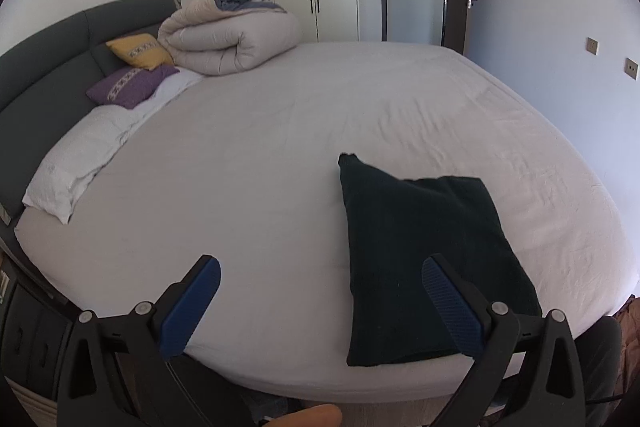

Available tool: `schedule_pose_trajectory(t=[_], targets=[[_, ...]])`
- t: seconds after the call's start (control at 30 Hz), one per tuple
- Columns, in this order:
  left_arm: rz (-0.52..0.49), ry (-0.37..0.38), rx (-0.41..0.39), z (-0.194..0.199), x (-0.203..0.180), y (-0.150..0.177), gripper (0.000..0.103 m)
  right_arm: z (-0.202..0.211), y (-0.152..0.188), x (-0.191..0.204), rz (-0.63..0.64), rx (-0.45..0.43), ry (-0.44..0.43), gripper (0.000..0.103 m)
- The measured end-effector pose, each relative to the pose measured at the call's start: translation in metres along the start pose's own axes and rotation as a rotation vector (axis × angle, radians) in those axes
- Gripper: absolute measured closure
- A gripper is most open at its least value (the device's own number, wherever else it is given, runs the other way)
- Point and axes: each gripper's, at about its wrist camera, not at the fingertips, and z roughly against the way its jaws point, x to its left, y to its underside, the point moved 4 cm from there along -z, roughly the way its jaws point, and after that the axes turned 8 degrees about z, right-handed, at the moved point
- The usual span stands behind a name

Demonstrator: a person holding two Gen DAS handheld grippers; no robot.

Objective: Fold small clothes

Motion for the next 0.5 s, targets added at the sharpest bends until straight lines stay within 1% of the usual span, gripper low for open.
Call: schedule_pose_trajectory(t=[0.03, 0.07, 0.17, 0.3, 0.4, 0.5], targets=[[0.013, 0.015, 0.035, -0.008, 0.001, 0.006, 0.0, -0.013, 0.009, 0.0, -0.014, 0.035, -0.002, 0.0], [0.026, 0.026, 0.063, -0.012, 0.001, 0.013, 0.0, -0.014, 0.024, -0.002, -0.019, 0.065, 0.003, 0.0], [0.048, 0.032, 0.111, -0.023, 0.001, 0.028, 0.0, -0.037, 0.05, 0.001, -0.008, 0.142, 0.026, 0.0], [0.039, 0.013, 0.129, -0.03, 0.0, 0.037, 0.0, -0.06, 0.07, 0.002, -0.004, 0.203, 0.033, 0.0], [0.036, 0.012, 0.136, -0.035, -0.001, 0.039, 0.0, -0.074, 0.079, 0.009, 0.007, 0.225, 0.026, 0.0], [0.029, 0.014, 0.139, -0.036, -0.002, 0.039, 0.0, -0.079, 0.086, 0.005, 0.021, 0.242, 0.027, 0.0]])
